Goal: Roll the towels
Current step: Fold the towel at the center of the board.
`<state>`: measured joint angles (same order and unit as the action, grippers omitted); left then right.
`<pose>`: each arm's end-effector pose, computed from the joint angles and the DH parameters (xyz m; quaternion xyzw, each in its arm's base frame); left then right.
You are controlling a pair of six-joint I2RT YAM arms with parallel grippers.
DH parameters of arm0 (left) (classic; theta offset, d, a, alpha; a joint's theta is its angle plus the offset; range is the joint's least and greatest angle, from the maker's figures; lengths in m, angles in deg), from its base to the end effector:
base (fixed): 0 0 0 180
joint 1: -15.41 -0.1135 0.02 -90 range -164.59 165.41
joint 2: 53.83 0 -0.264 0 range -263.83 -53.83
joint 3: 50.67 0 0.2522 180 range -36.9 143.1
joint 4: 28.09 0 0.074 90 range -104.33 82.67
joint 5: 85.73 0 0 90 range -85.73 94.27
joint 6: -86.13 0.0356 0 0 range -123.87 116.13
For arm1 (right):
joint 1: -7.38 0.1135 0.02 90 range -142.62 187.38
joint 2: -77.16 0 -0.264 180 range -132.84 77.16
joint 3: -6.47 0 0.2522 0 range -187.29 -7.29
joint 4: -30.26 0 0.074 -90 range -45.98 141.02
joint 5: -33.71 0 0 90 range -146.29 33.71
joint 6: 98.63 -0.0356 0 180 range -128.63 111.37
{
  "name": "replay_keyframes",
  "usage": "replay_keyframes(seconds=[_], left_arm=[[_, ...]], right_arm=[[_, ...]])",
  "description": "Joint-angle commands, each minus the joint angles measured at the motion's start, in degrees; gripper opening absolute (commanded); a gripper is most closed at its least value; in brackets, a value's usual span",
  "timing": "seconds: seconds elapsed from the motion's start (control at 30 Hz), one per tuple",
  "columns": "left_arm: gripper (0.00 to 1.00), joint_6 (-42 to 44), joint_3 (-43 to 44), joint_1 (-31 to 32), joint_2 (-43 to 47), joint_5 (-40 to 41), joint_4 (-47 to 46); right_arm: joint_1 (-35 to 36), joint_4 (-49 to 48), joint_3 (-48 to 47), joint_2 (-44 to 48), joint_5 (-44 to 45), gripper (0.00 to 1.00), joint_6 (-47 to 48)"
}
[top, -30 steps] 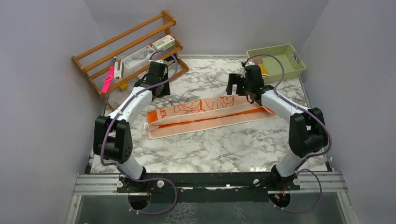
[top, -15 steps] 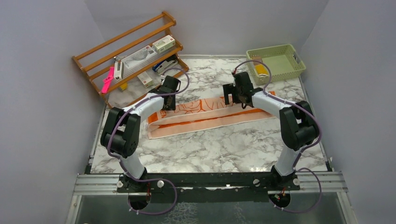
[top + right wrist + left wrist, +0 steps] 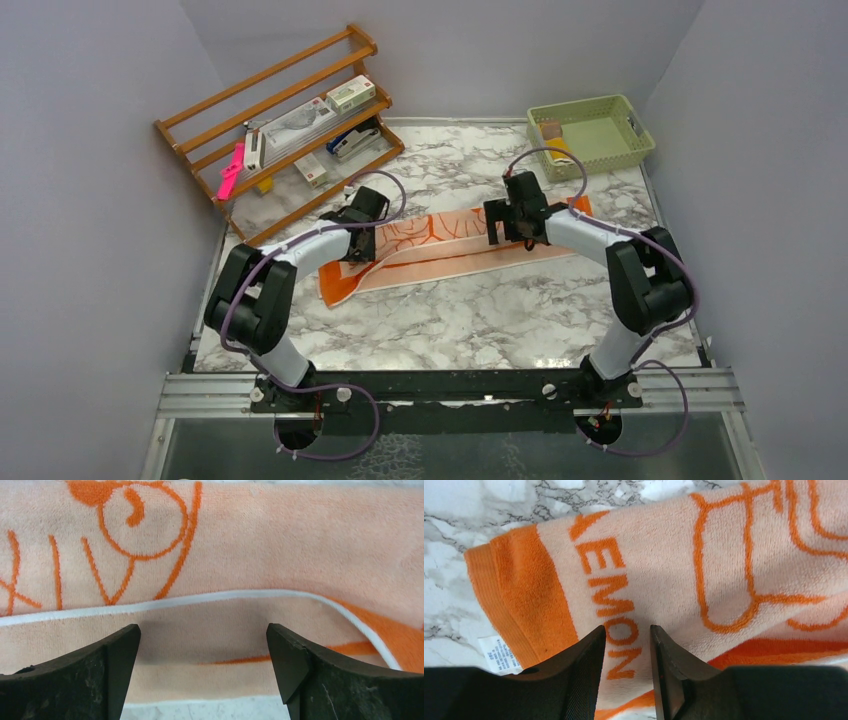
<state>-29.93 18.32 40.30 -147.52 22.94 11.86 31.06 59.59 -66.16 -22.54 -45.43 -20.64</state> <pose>0.2880 -0.1211 0.1742 -0.0454 0.9623 0.0497 0.2635 0.3226 0.1342 0.1682 -0.0697 0.9509 0.0019 0.3017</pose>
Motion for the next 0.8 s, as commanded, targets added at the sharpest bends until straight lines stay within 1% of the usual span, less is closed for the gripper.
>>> replay_keyframes(seconds=[0.0,0.27,0.33,0.4,0.6,0.7,0.77], left_arm=[[0.40,-1.35,-2.29,0.42,5.40,0.07,1.50],[0.41,-3.83,-7.04,0.41,9.85,-3.59,2.40],[0.41,-4.38,-8.05,0.42,10.78,-4.18,2.25],[0.41,-4.60,-8.47,0.40,11.86,-4.62,2.04],[0.42,-4.02,-8.38,0.03,13.85,-4.83,2.07],[0.44,-3.74,-8.51,-2.13,13.73,-6.84,1.80],[0.44,-3.29,-8.78,-4.65,13.58,-9.56,0.76]], right_arm=[[0.40,4.05,1.67,6.06,1.01,0.99,-1.75],[0.40,5.91,5.18,10.38,-3.99,1.00,-4.34],[0.36,5.68,5.78,11.75,-2.71,1.00,-5.57],[-0.12,5.13,5.36,12.71,0.43,1.00,-5.99],[-4.49,8.59,-2.01,8.79,6.82,1.00,-7.37],[-8.84,9.03,-3.16,7.49,6.62,1.00,-9.60],[-12.08,9.83,-3.64,6.94,4.07,1.00,-11.22]])
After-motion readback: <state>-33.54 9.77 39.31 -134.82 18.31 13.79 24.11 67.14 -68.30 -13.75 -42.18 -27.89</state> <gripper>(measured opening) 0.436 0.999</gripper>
